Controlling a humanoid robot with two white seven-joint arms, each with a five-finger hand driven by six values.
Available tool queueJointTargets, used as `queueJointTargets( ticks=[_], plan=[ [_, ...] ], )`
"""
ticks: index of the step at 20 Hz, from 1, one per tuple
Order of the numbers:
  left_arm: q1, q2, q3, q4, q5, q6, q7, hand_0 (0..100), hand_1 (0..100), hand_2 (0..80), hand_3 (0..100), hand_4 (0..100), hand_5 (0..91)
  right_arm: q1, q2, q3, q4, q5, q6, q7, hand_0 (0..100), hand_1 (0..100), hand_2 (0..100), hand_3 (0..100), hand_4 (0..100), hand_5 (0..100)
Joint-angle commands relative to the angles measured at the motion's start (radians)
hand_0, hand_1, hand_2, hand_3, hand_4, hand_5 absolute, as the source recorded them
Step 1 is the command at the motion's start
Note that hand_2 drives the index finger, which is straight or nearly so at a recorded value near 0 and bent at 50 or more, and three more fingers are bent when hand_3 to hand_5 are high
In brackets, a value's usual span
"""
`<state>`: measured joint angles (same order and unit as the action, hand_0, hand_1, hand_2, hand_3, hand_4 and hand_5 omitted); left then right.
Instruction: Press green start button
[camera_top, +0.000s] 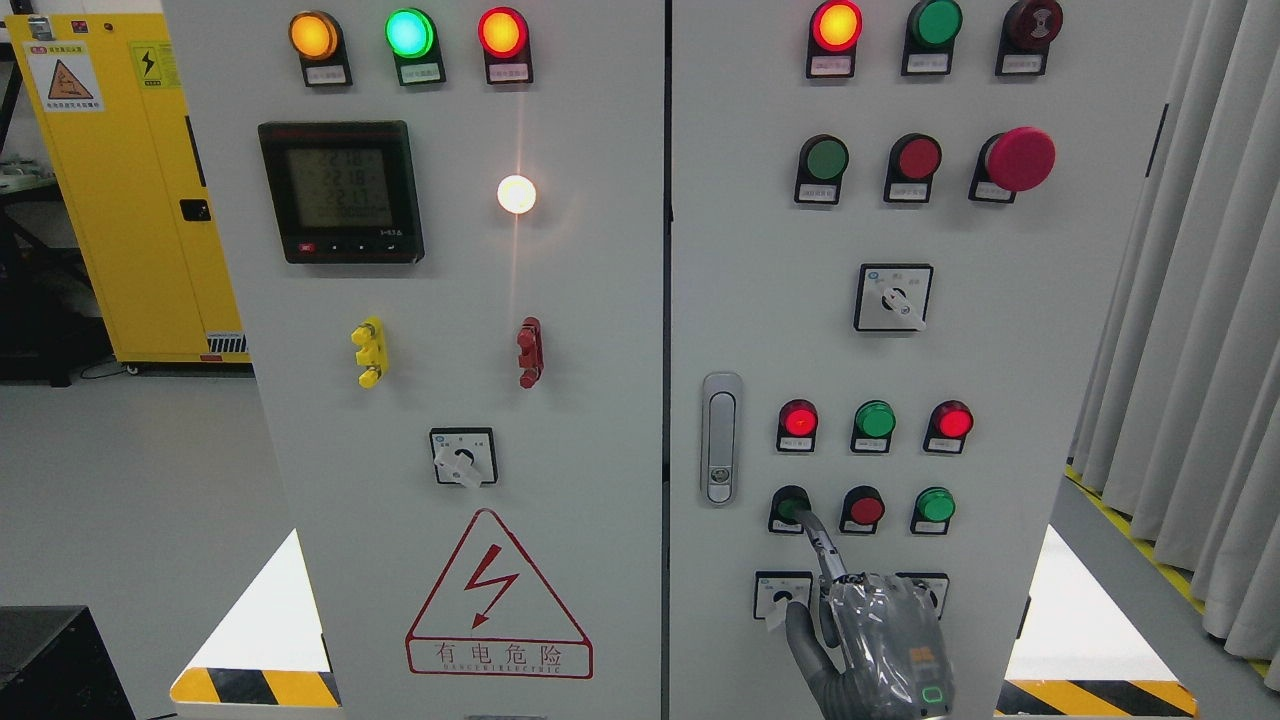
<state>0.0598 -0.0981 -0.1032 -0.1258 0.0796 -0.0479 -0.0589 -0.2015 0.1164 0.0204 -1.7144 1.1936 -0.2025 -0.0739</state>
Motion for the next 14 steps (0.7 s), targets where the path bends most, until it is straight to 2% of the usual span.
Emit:
queueJointTargets(
  ticks=[1, 3, 8, 10, 14],
  plan=[
    [0.000, 0.000, 0.000, 0.000, 0.000, 0.000, -0.001, 12, 56, 0.0, 0, 0, 0.0, 0.033, 0.003, 0.041, -0.086, -0.005, -0.017, -0.010, 72, 94, 0, 100, 100, 100],
    [-0.002, 0.000, 0.000, 0.000, 0.000, 0.000, -0.001, 12, 56, 0.0, 0, 0, 0.0, 0.042, 0.003, 0.067, -0.106, -0.005, -0.017, -0.010, 73, 94, 0, 100, 100, 100],
    [0.000, 0.000, 0.000, 0.000, 0.000, 0.000, -0.001, 12, 56, 0.0, 0, 0, 0.0, 0.053, 0.005, 0.081, -0.139, -0.011, -0.017, -0.017, 74, 94, 0, 100, 100, 100],
    [0.000, 0.000, 0.000, 0.000, -0.001, 0.000, -0.001, 12, 56, 0.0, 0, 0, 0.0, 0.065, 0.014, 0.084, -0.146, -0.073, -0.017, -0.036, 75, 94, 0, 100, 100, 100],
    [-0.002, 0.000, 0.000, 0.000, 0.000, 0.000, -0.001, 12, 56, 0.0, 0, 0, 0.0, 0.106, 0.025, 0.108, -0.166, -0.268, -0.009, -0.038, 79, 90, 5, 100, 100, 100]
  ],
)
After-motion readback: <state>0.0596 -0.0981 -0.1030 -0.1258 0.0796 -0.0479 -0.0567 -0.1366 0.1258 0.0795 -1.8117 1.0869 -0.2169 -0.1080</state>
